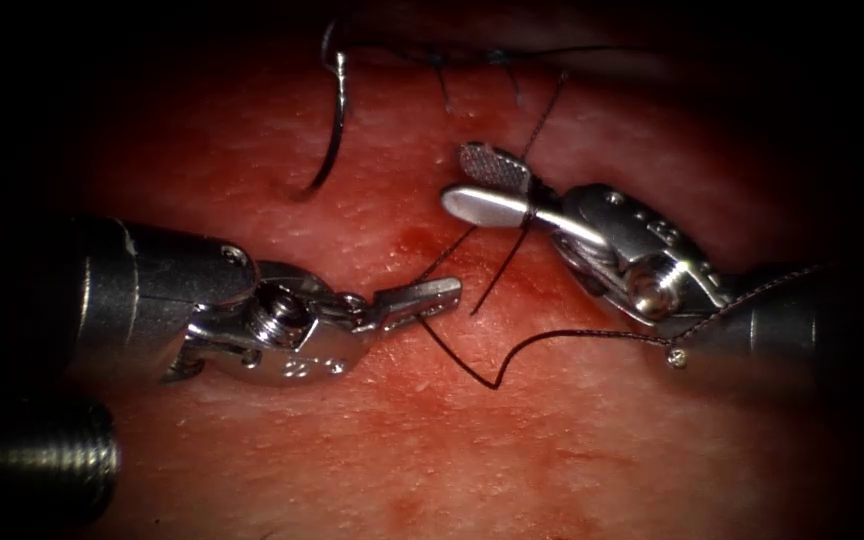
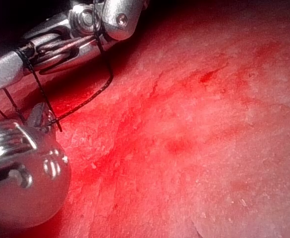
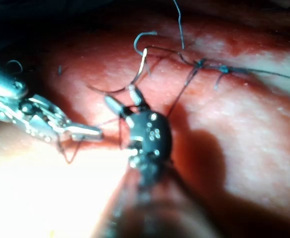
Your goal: Wound Closure
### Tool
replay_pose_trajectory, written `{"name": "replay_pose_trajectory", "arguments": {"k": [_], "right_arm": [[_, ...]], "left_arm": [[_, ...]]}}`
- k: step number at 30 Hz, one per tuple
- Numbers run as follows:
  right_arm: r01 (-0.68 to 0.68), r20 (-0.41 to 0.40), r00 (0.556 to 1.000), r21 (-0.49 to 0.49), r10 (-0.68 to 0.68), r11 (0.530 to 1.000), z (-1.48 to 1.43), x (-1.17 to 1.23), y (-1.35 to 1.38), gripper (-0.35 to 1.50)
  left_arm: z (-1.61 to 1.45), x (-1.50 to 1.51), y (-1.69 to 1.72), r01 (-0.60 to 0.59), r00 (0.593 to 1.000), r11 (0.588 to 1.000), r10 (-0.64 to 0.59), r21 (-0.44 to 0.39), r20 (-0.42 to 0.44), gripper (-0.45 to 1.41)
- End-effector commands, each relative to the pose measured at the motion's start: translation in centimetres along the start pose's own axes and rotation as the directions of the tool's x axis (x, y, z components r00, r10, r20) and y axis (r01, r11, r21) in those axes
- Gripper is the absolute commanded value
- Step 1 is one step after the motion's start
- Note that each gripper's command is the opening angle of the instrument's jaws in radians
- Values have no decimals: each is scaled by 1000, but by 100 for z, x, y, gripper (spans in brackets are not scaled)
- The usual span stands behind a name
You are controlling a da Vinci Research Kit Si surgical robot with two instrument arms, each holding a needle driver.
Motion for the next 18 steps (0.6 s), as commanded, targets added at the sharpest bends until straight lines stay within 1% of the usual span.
{"name": "replay_pose_trajectory", "arguments": {"k": [1,6,12,15,18], "right_arm": [[-9,8,1000,-25,9,1000,3,-2,3,14],[-29,12,999,-103,30,994,-1,-2,8,15],[-62,49,996,-180,72,982,-5,-14,17,22],[-63,43,996,-203,73,977,-6,-18,23,31],[-74,34,996,-225,83,972,-10,-16,28,42]], "left_arm": [[8,1,3,1,1000,1000,-1,0,-3,-45],[11,-1,2,3,1000,1000,-3,3,0,-45],[20,-1,-2,9,999,1000,-9,5,-35,-45],[29,2,-5,13,998,1000,-13,8,-63,-45],[37,2,-10,19,997,1000,-18,13,-77,-45]]}}
